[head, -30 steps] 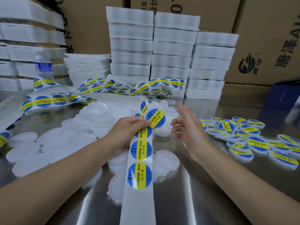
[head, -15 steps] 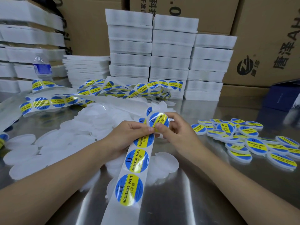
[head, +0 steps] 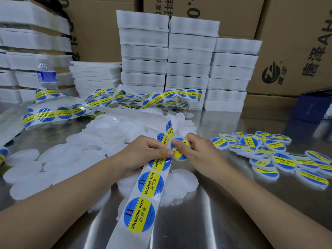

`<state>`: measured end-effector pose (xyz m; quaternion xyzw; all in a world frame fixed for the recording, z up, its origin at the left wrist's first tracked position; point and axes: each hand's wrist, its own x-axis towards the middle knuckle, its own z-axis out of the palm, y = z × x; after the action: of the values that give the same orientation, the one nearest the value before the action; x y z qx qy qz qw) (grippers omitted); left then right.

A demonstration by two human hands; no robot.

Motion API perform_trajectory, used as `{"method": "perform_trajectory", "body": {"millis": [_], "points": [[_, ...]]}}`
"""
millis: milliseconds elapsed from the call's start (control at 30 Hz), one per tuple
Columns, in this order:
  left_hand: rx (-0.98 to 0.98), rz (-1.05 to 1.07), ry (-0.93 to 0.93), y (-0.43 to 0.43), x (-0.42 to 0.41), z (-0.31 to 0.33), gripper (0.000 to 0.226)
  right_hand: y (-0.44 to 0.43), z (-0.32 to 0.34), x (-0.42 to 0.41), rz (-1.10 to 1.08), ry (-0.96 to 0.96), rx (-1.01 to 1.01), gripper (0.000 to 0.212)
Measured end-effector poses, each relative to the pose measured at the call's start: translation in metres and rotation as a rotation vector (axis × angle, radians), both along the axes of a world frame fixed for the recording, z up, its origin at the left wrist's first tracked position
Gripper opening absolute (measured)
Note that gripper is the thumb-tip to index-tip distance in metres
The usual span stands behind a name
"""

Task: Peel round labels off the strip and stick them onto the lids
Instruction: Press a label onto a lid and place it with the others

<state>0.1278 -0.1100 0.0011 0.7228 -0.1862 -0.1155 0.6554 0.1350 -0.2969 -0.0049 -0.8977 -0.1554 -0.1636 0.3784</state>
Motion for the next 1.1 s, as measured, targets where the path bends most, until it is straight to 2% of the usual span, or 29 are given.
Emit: {"method": "perform_trajectory", "body": {"millis": [167, 333, 433, 500, 600, 700, 767, 833, 900, 967, 1033, 1100], "points": [[0.006, -0.005, -0.001, 0.000, 0.001, 0.000, 0.035, 0.000, 0.001, 0.001, -0.003, 0.018, -0.014, 0.052], [-0.016, -0.012, 0.018, 0.000, 0.001, 0.000, 0.031, 0.000, 0.003, 0.000, -0.029, -0.005, -0.053, 0.046], [-0.042, 0.017, 0.035, 0.000, 0.001, 0.000, 0.031, -0.002, 0.005, -0.002, -0.048, -0.081, -0.059, 0.045], [-0.086, 0.053, 0.044, 0.000, 0.002, -0.001, 0.032, -0.003, 0.006, -0.005, -0.034, -0.118, -0.052, 0.051], [-0.128, 0.075, 0.050, 0.000, 0.004, -0.001, 0.031, -0.004, 0.007, -0.010, 0.020, -0.141, -0.130, 0.070], [-0.117, 0.074, 0.056, 0.000, 0.004, -0.001, 0.028, -0.005, 0.004, -0.010, 0.079, -0.176, -0.169, 0.062], [-0.113, 0.083, 0.038, -0.001, 0.004, -0.002, 0.033, -0.004, 0.005, -0.008, 0.077, -0.164, -0.083, 0.058], [-0.150, 0.068, 0.034, -0.001, 0.004, -0.001, 0.037, -0.007, 0.006, -0.002, 0.011, -0.160, 0.077, 0.057], [-0.200, 0.058, 0.055, -0.001, 0.004, -0.001, 0.038, -0.016, 0.008, 0.006, -0.149, -0.245, 0.113, 0.055], [-0.229, 0.074, 0.078, 0.000, 0.005, -0.001, 0.035, -0.032, 0.009, 0.016, -0.364, -0.284, -0.012, 0.057], [-0.234, 0.117, 0.080, 0.001, 0.006, -0.001, 0.027, -0.048, 0.009, 0.022, -0.539, -0.174, -0.163, 0.062], [-0.249, 0.162, 0.073, 0.002, 0.007, -0.001, 0.028, -0.061, 0.006, 0.027, -0.648, -0.047, -0.274, 0.066]]}}
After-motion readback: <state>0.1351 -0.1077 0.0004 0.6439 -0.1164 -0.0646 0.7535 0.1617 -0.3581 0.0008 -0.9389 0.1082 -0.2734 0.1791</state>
